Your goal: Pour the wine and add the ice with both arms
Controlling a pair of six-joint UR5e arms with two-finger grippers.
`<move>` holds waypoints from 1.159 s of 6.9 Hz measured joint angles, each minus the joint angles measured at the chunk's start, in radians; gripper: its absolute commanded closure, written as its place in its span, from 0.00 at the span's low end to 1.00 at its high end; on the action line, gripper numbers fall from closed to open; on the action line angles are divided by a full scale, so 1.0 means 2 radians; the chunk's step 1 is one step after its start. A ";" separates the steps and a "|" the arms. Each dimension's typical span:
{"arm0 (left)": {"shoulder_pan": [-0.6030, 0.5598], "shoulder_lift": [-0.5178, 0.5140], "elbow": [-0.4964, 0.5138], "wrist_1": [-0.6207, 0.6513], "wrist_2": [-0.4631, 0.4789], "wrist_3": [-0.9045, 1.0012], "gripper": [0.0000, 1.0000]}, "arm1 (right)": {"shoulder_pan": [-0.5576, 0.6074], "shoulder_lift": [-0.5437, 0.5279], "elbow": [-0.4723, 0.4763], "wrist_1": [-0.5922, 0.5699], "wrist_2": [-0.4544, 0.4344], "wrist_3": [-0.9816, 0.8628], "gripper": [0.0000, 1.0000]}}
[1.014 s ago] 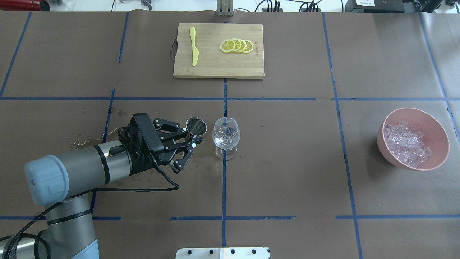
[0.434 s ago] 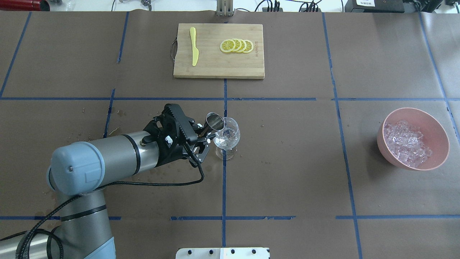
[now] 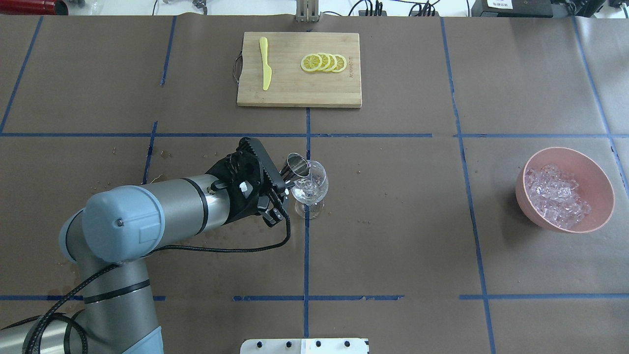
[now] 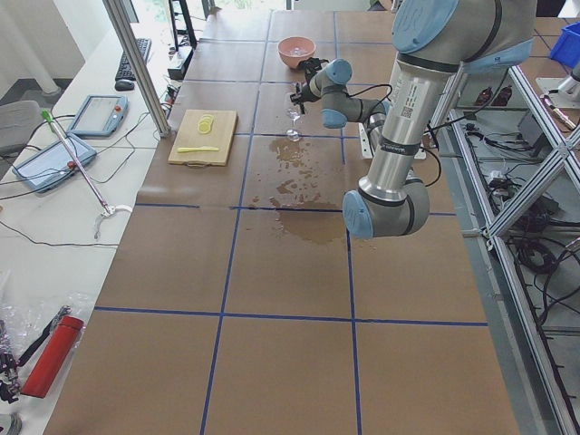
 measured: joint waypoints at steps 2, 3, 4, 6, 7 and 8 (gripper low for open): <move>-0.003 -0.007 -0.016 0.052 0.001 0.006 1.00 | 0.000 0.000 0.000 0.000 0.000 0.000 0.00; -0.008 -0.007 -0.020 0.068 0.001 0.014 1.00 | 0.000 0.000 0.000 0.000 0.000 0.000 0.00; -0.012 -0.009 -0.027 0.090 0.002 0.023 1.00 | 0.000 0.000 0.000 0.000 0.001 0.000 0.00; -0.015 -0.032 -0.037 0.158 0.003 0.038 1.00 | 0.000 -0.001 0.000 0.000 0.000 0.000 0.00; -0.015 -0.043 -0.038 0.183 0.003 0.043 1.00 | 0.000 0.000 0.000 0.000 0.000 0.000 0.00; -0.015 -0.048 -0.038 0.198 0.004 0.048 1.00 | 0.000 -0.001 0.000 0.000 0.000 0.000 0.00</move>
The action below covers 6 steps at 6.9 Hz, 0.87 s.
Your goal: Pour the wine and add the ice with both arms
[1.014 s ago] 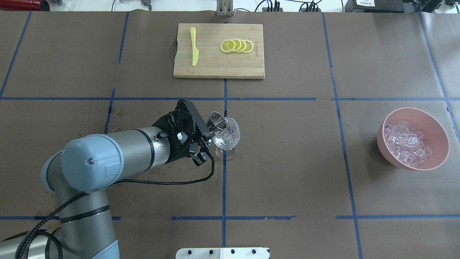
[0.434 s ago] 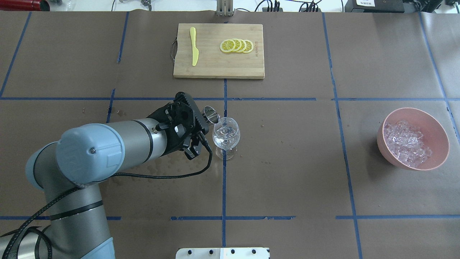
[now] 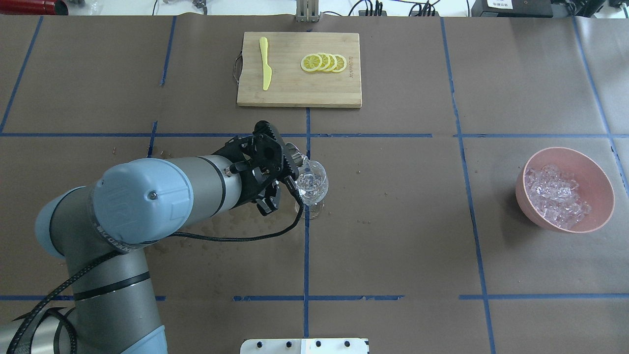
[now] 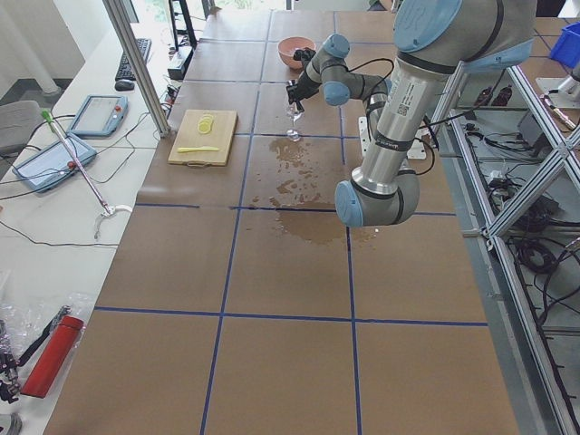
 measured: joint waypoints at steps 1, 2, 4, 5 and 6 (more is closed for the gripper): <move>0.000 -0.005 0.000 0.017 0.000 0.009 1.00 | 0.000 0.000 0.000 0.000 0.000 0.000 0.00; 0.000 -0.012 -0.001 0.035 0.001 0.018 1.00 | 0.000 0.000 0.000 0.000 0.000 0.000 0.00; 0.001 -0.024 -0.001 0.070 0.001 0.027 1.00 | 0.000 0.000 0.000 0.000 0.000 0.000 0.00; 0.001 -0.034 0.000 0.094 0.002 0.035 1.00 | 0.000 0.000 0.000 0.000 0.000 0.000 0.00; 0.002 -0.043 0.000 0.112 0.005 0.047 1.00 | 0.000 0.000 -0.001 0.000 0.000 0.000 0.00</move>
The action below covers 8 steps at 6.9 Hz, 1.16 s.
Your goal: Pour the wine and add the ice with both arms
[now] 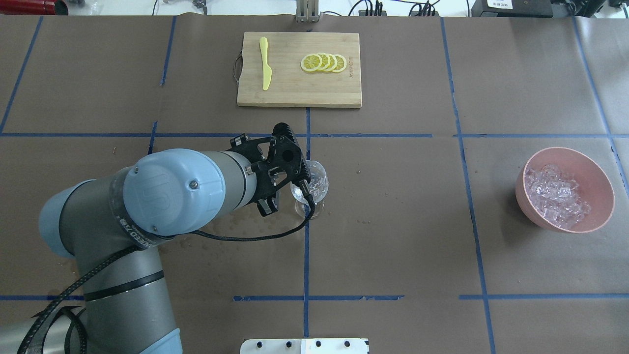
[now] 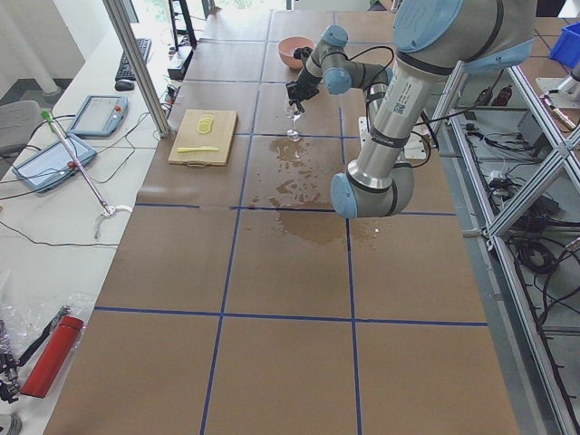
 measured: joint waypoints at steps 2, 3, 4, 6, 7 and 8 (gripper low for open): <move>0.003 -0.011 0.001 0.032 0.027 0.020 1.00 | 0.000 0.000 -0.001 0.000 0.000 0.000 0.00; 0.004 -0.020 0.002 0.054 0.034 0.026 1.00 | 0.000 0.000 -0.001 0.000 0.000 0.000 0.00; 0.005 -0.030 0.004 0.073 0.039 0.036 1.00 | 0.000 0.000 -0.002 0.000 0.000 0.000 0.00; 0.012 -0.040 0.006 0.103 0.061 0.050 1.00 | 0.000 0.000 -0.005 0.000 0.000 -0.001 0.00; 0.018 -0.045 0.007 0.120 0.075 0.059 1.00 | 0.000 0.000 -0.005 0.000 0.000 -0.001 0.00; 0.024 -0.051 0.010 0.134 0.092 0.074 1.00 | 0.000 0.000 -0.005 0.000 0.000 -0.001 0.00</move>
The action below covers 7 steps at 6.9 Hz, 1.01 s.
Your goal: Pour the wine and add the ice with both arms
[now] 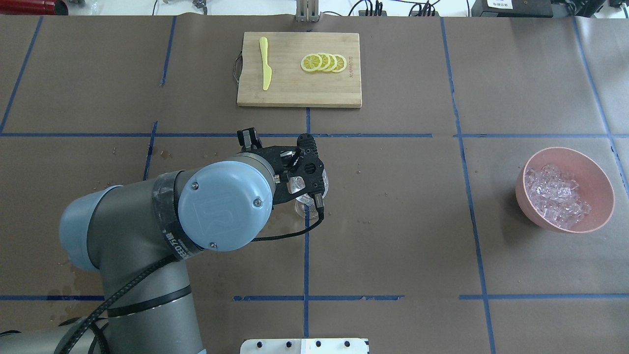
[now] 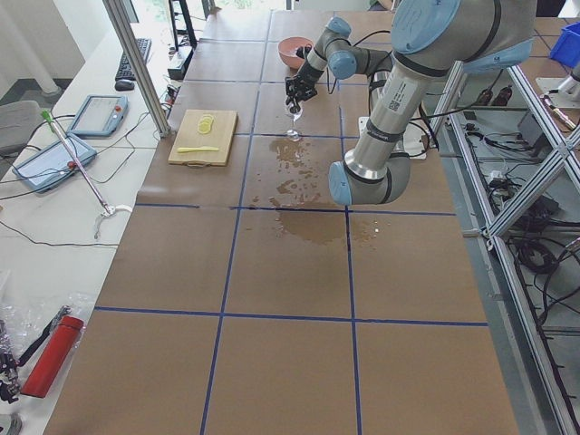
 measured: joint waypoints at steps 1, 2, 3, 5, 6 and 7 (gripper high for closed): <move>0.005 -0.004 0.004 0.007 0.012 0.010 1.00 | 0.000 0.000 -0.001 0.000 0.000 0.000 0.00; 0.009 -0.008 0.009 0.010 0.017 0.016 1.00 | 0.000 0.000 -0.002 0.000 0.000 0.000 0.00; 0.014 -0.012 0.015 0.013 0.026 0.019 1.00 | 0.000 0.000 -0.003 0.000 0.000 0.000 0.00; 0.021 -0.024 0.022 0.026 0.042 0.031 1.00 | 0.000 0.000 -0.003 0.000 0.000 0.000 0.00; 0.022 -0.027 0.023 0.029 0.045 0.034 1.00 | 0.000 0.000 -0.003 0.000 0.000 0.000 0.00; 0.022 -0.028 0.023 0.030 0.045 0.035 1.00 | 0.001 0.000 -0.003 0.000 0.000 0.000 0.00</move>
